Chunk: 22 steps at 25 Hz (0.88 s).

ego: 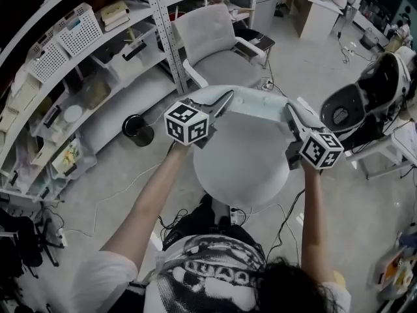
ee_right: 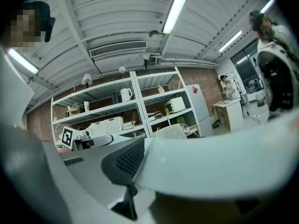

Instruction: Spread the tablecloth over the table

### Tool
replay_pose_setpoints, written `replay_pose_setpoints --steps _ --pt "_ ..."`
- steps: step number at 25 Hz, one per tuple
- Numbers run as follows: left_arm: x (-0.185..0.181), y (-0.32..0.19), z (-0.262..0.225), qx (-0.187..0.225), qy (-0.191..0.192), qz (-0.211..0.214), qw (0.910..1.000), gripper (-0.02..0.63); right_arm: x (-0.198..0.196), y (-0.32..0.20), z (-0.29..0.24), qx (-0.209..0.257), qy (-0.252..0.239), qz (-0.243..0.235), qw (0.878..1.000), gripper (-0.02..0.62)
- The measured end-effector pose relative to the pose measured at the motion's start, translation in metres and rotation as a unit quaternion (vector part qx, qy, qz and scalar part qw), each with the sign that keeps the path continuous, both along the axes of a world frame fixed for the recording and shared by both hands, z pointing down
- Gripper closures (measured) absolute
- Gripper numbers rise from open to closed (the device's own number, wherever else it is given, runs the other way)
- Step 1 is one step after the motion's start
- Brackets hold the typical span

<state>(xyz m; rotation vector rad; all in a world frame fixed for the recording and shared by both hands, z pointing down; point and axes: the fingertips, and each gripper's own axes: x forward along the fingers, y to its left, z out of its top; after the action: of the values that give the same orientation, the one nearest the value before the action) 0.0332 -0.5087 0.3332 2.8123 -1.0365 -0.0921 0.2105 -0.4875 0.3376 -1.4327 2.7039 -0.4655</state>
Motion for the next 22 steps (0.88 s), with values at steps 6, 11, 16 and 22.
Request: replay_pose_setpoints --steps 6,11,16,22 --pt "0.002 0.054 0.042 -0.035 -0.001 -0.005 0.9994 0.529 0.003 0.055 0.044 -0.034 -0.041 0.005 0.999 0.531" --pt "0.003 0.097 0.074 -0.069 0.013 -0.020 0.9974 0.534 0.008 0.095 0.080 -0.082 -0.104 0.008 0.991 0.546" --pt "0.008 0.138 0.107 -0.108 0.032 -0.036 0.9930 0.536 0.015 0.133 0.114 -0.125 -0.140 0.006 0.982 0.549" --pt "0.006 0.184 0.147 -0.178 0.089 -0.066 0.9779 0.541 0.017 0.171 0.148 -0.166 -0.146 -0.007 0.975 0.549"
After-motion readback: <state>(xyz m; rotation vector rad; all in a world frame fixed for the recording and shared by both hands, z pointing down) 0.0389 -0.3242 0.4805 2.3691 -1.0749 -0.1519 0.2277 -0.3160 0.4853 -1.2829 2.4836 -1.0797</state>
